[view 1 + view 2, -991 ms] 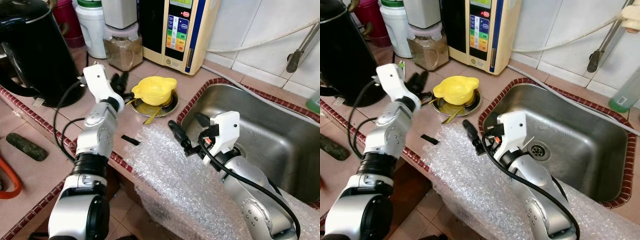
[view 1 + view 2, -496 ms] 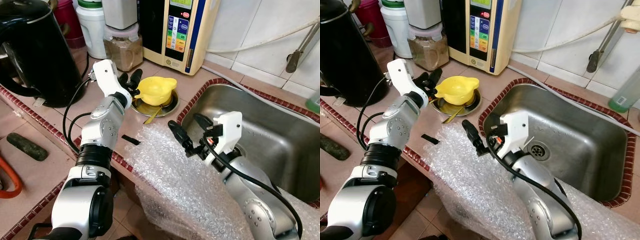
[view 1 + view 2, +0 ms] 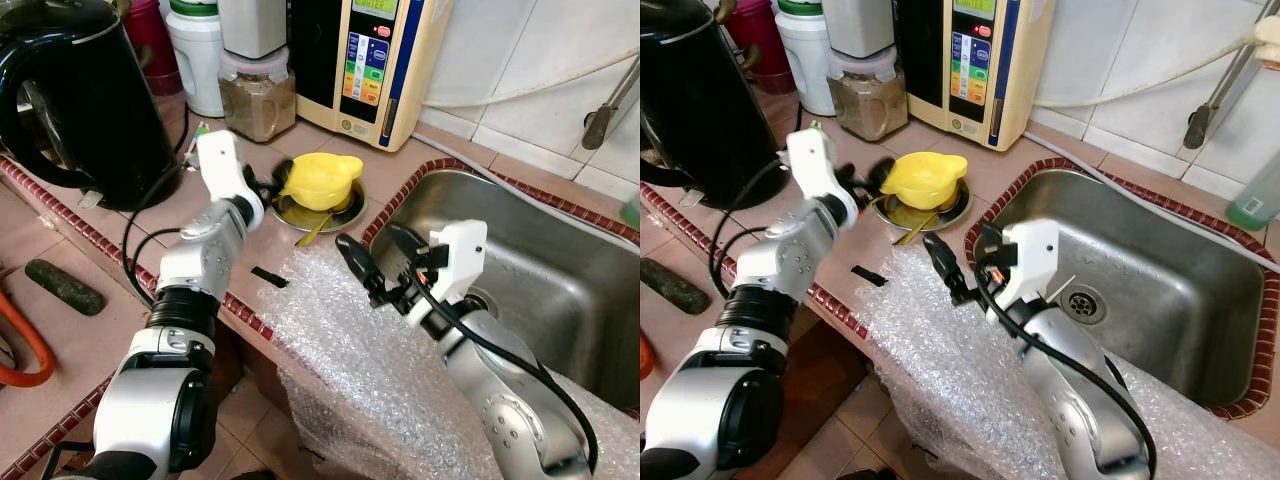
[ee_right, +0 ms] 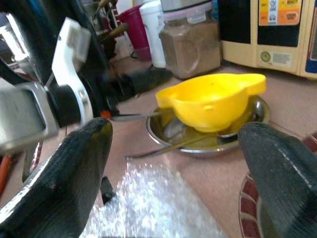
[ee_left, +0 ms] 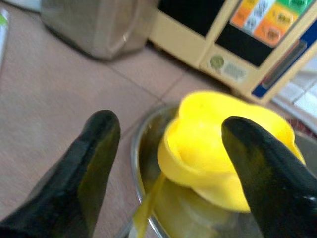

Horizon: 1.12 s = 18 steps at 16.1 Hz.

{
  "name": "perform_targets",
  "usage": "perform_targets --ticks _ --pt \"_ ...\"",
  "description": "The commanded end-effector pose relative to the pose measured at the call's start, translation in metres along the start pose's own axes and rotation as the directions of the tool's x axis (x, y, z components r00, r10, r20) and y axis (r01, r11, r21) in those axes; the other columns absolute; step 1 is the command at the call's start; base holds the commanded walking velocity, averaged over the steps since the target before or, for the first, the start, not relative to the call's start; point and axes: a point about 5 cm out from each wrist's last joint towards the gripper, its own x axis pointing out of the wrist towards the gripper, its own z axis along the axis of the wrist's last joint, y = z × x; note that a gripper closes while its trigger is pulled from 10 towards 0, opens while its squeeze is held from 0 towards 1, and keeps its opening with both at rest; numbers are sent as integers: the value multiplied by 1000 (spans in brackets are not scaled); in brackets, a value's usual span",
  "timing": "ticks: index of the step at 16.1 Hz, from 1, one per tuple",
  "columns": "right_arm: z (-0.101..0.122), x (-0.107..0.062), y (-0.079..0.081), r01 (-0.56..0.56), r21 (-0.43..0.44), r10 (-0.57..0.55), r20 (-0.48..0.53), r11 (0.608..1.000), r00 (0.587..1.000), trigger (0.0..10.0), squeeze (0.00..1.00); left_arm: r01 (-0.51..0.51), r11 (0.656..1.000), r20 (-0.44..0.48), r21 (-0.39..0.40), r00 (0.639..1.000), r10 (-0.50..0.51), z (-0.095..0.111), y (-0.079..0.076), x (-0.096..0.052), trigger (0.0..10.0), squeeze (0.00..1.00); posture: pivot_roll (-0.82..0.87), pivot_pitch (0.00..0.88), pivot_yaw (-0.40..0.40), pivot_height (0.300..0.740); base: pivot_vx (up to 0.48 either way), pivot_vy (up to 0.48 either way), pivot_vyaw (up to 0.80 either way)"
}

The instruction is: Kitchen organization

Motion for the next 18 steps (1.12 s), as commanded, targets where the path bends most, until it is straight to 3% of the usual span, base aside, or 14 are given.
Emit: perform_targets --ticks 1,5,6,7,10,18 --pt "1 1 -2 17 -5 -17 10 1000 1000 10000 0 28 999 -8 25 1000 -28 4 -7 3 10000 1000 -17 96 14 740 0 0 0" --pt "-1 -3 1 32 -3 -32 16 999 999 10000 0 29 998 -83 60 996 -24 -7 -3 4 10000 1000 -33 79 19 740 0 0 0" --pt "-3 -3 2 28 -1 -28 11 1000 1000 10000 0 14 999 -99 52 995 -9 -9 0 4 3922 1000 -29 77 22 740 0 0 0" --pt "-4 -2 3 24 -2 -24 9 1000 1000 10000 0 25 998 -119 59 993 -18 -11 1 4 0 0 -22 75 30 740 0 0 0" --pt "-3 3 4 28 2 -28 28 1000 999 10000 0 31 997 -170 77 985 -17 -17 6 3 0 0 -9 81 57 740 0 0 0" --pt "-11 -2 2 39 13 -40 8 999 999 10000 0 8 992 -142 129 990 11 -8 13 3 0 0 0 101 53 740 0 0 0"
